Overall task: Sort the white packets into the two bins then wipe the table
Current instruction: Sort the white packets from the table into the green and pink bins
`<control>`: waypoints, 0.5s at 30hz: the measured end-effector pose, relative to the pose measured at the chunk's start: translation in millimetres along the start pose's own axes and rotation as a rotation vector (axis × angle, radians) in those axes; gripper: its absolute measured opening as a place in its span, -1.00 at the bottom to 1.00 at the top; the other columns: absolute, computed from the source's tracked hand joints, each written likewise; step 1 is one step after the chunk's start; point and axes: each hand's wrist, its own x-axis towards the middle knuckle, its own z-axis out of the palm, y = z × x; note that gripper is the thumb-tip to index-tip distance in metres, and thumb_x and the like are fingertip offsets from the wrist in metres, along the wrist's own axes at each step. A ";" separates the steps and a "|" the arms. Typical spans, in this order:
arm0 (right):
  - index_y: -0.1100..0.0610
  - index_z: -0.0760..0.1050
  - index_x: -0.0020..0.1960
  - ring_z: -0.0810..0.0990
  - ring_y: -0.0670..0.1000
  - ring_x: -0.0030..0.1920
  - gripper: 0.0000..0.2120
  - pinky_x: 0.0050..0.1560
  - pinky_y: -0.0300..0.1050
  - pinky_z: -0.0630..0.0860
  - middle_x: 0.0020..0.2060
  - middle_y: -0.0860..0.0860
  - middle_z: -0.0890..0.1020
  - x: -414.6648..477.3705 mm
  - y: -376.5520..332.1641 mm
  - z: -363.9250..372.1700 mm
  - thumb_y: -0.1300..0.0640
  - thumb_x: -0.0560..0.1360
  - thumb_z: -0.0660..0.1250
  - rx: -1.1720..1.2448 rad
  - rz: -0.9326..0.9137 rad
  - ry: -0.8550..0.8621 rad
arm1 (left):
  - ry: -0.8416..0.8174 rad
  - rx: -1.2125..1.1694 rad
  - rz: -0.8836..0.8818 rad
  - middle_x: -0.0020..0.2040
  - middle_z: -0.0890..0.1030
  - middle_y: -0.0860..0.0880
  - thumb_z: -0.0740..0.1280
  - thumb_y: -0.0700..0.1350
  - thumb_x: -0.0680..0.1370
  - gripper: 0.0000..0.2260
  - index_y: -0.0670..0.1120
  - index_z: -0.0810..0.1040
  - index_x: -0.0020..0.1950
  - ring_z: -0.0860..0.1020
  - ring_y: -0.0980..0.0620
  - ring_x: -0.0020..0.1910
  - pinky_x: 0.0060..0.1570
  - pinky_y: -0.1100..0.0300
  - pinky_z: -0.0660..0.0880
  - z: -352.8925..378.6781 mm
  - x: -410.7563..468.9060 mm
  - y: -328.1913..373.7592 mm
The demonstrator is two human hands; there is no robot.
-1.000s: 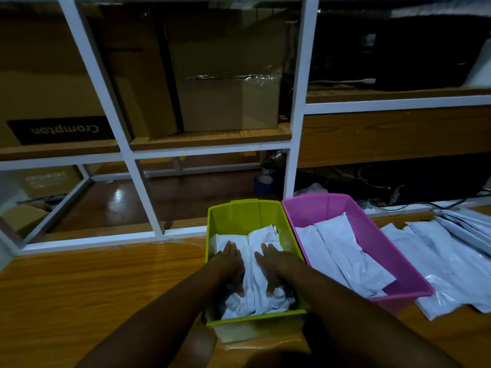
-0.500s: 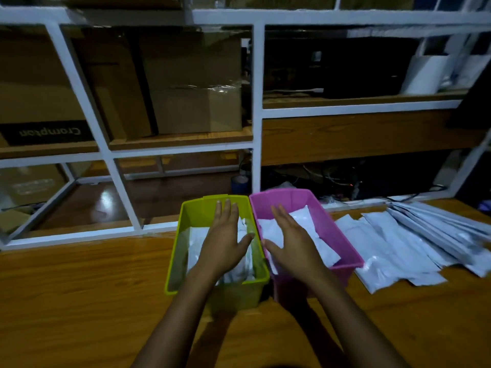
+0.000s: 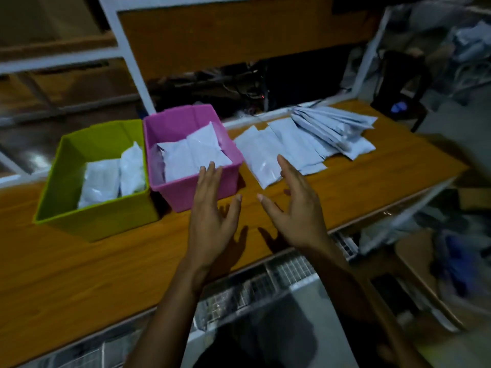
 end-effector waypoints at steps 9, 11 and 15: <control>-0.01 0.13 0.55 0.23 0.00 0.49 -0.34 0.35 0.15 0.36 0.51 -0.04 0.25 33.8 75.6 -43.7 -0.08 0.54 0.33 -0.028 0.101 0.031 | -0.071 -0.010 -0.001 0.56 0.16 -0.03 0.28 0.01 0.58 -0.45 -0.10 0.24 0.53 0.05 0.07 0.55 0.44 0.40 0.00 83.5 54.5 16.3; 0.01 0.15 0.54 0.23 0.01 0.49 -0.35 0.37 0.15 0.34 0.51 -0.03 0.26 53.0 91.3 -49.6 -0.05 0.55 0.34 -0.039 0.112 0.037 | -0.072 -0.026 -0.019 0.56 0.16 -0.03 0.26 0.03 0.58 -0.45 -0.09 0.24 0.53 0.05 0.06 0.56 0.47 0.22 0.08 104.4 73.5 12.7; 0.03 0.19 0.53 0.26 0.02 0.48 -0.38 0.38 0.16 0.34 0.50 -0.02 0.29 96.6 120.8 -59.9 -0.01 0.55 0.35 -0.063 0.122 0.039 | -0.064 -0.042 -0.065 0.56 0.16 -0.04 0.23 0.04 0.56 -0.45 -0.10 0.24 0.53 0.03 0.04 0.56 0.45 0.17 0.07 142.0 115.9 5.1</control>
